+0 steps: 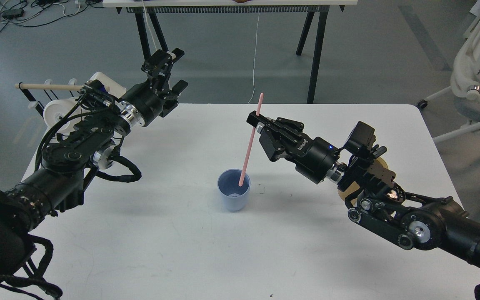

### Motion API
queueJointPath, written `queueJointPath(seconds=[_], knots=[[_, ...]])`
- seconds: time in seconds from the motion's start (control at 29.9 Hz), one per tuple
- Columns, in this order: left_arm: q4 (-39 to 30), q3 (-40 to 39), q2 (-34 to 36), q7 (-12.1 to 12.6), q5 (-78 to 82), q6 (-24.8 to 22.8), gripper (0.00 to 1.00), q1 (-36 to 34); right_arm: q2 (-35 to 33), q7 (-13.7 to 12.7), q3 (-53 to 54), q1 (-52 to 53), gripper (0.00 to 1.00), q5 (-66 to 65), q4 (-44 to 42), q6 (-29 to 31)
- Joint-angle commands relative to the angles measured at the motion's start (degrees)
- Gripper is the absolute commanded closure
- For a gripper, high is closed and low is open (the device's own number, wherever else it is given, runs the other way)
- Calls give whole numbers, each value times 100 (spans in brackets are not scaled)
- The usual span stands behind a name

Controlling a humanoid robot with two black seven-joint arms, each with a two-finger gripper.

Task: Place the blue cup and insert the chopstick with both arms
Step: 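Carry the straw over the blue cup and insert it, then release the straw and withdraw the right gripper upward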

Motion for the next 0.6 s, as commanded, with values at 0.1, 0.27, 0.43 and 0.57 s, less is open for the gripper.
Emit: queueJointPath(seconds=[0.1,0.27,0.43,0.57], knots=[[0,0,2,0,-2,0,1,24,48,1,-30,50,97,-175,-313,1],[0,0,2,0,-2,0,1,24,232,1,-197,111,96,-272,-550,1],[0,0,-6,0,-2,0,1,24,346,1,-347,111,96,-272,-682,1],[0,0,-15,0,-2,0,1,33,443,1,-478,111,95,-281,-831,1]])
